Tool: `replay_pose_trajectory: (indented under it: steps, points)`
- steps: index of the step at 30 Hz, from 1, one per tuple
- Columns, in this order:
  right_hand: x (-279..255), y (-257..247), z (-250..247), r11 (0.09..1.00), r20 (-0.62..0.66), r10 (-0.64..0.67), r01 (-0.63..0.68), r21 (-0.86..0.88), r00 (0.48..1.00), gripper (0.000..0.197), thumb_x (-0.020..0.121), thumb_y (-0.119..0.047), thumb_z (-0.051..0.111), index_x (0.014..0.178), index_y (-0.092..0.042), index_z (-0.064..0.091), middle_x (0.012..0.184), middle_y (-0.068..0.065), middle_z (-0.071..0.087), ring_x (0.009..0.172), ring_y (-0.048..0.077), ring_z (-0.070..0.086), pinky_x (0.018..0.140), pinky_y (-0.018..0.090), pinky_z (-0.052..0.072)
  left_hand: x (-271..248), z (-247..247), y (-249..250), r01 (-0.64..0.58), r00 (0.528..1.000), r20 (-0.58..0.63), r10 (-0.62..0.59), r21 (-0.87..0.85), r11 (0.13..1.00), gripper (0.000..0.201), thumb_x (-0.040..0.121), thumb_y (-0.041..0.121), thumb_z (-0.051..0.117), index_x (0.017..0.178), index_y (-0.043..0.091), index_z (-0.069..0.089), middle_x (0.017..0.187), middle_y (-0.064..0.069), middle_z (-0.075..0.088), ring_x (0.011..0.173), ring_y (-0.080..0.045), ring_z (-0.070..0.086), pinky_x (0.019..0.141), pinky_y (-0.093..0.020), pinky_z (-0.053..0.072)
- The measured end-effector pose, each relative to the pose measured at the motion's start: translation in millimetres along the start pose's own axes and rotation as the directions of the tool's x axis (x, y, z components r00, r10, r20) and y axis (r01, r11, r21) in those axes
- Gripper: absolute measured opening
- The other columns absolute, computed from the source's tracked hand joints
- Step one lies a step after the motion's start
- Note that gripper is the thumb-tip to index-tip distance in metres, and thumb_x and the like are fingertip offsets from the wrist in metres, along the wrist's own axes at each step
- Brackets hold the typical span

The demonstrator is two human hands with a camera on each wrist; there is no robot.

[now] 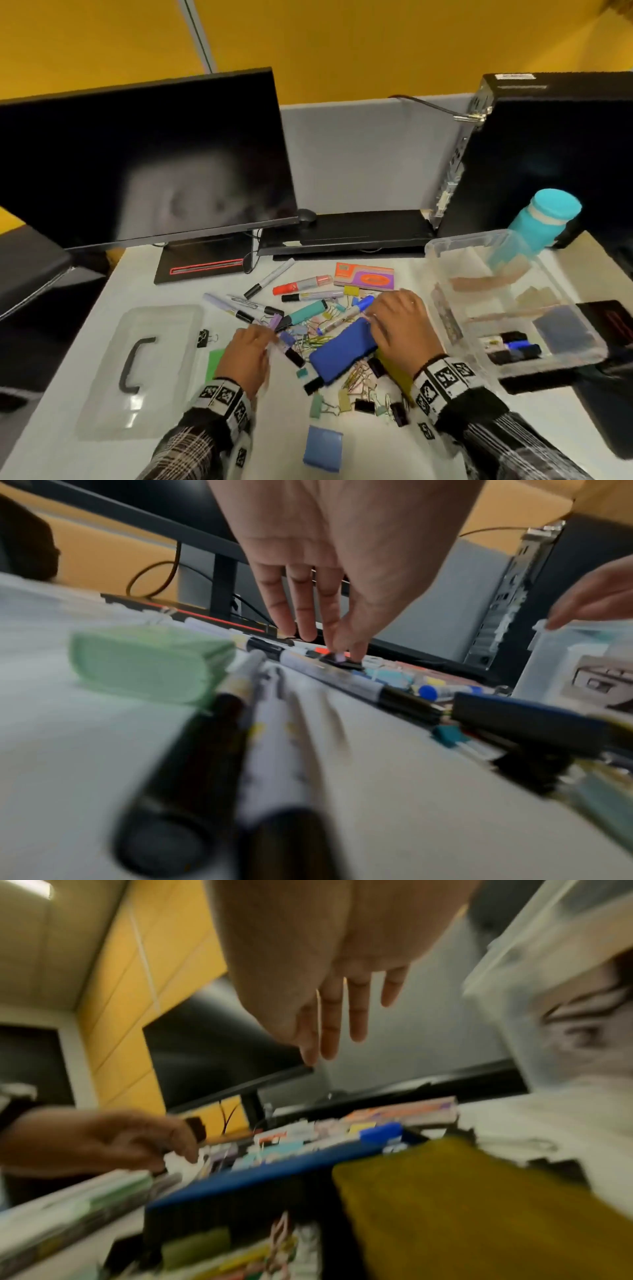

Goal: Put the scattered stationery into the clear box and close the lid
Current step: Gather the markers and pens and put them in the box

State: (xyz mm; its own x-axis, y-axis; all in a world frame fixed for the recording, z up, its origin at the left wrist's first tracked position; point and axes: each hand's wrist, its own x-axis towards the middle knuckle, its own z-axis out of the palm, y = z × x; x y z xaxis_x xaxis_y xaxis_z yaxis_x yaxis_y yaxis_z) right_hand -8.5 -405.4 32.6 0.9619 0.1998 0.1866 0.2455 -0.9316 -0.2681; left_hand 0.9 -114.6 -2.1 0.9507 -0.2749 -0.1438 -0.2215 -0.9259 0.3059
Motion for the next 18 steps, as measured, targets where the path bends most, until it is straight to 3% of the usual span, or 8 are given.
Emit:
replay_pose_trajectory:
  steps: [4,8,10,12,14,16,18]
  points:
    - [28,-23,40,0.992,0.322,0.034,0.007,-0.126,0.946,0.033,0.089,-0.017,0.046,0.120,-0.020,0.055,0.126,0.002,0.053,0.120,0.027,0.045,0.107,0.043,0.025,9,-5,-14,-0.089,0.988,0.142,0.067,0.152,0.984,0.051,0.067,0.002,0.070,0.114,0.023,0.064,0.116,-0.005,0.061,0.103,-0.029,0.058,0.080,-0.039,0.054]
    - [49,-40,56,0.987,0.398,0.086,-0.023,-0.161,0.913,0.045,0.087,-0.010,0.048,0.131,-0.021,0.045,0.136,0.002,0.043,0.127,0.026,0.035,0.110,0.042,0.025,20,-2,-14,-0.170,0.959,0.266,0.093,0.284,0.944,0.066,0.046,0.015,0.085,0.108,0.027,0.065,0.104,-0.002,0.065,0.090,-0.024,0.062,0.064,-0.030,0.056]
    - [57,-44,62,0.978,0.426,0.119,-0.032,-0.204,0.897,0.042,0.089,-0.015,0.050,0.131,-0.021,0.044,0.137,0.003,0.042,0.128,0.027,0.034,0.110,0.043,0.025,24,-2,-6,-0.217,0.940,0.318,0.120,0.288,0.933,0.058,0.066,0.014,0.077,0.120,0.022,0.057,0.123,-0.010,0.057,0.105,-0.029,0.055,0.077,-0.037,0.053]
    - [63,-46,65,0.967,0.445,0.169,-0.060,-0.248,0.879,0.042,0.090,-0.022,0.052,0.131,-0.020,0.045,0.138,0.004,0.042,0.129,0.028,0.033,0.111,0.045,0.024,27,-6,-1,-0.272,0.928,0.341,0.147,0.355,0.895,0.047,0.086,0.011,0.056,0.132,0.013,0.044,0.147,-0.016,0.034,0.126,-0.034,0.039,0.094,-0.044,0.043]
    - [67,-47,66,0.961,0.462,0.214,-0.101,-0.256,0.861,0.044,0.088,-0.026,0.055,0.131,-0.019,0.045,0.137,0.005,0.040,0.129,0.029,0.032,0.110,0.045,0.024,29,-11,0,-0.305,0.930,0.317,0.185,0.389,0.869,0.048,0.087,0.008,0.053,0.134,0.009,0.040,0.152,-0.016,0.024,0.132,-0.034,0.032,0.099,-0.045,0.038]
    - [69,-47,67,0.958,0.476,0.233,-0.115,-0.264,0.848,0.045,0.088,-0.028,0.056,0.130,-0.018,0.044,0.137,0.007,0.039,0.129,0.030,0.031,0.110,0.045,0.025,28,-20,-2,-0.361,0.927,0.238,0.290,0.357,0.862,0.057,0.070,0.010,0.073,0.122,0.010,0.048,0.139,-0.012,0.045,0.118,-0.031,0.048,0.088,-0.040,0.047]
    - [69,-46,67,0.957,0.474,0.225,-0.101,-0.273,0.851,0.043,0.088,-0.026,0.055,0.129,-0.020,0.043,0.137,0.007,0.038,0.128,0.030,0.031,0.111,0.046,0.023,26,-27,-14,-0.411,0.911,0.189,0.365,0.380,0.828,0.066,0.047,0.017,0.086,0.106,0.018,0.056,0.109,0.000,0.065,0.087,-0.021,0.060,0.067,-0.031,0.054]
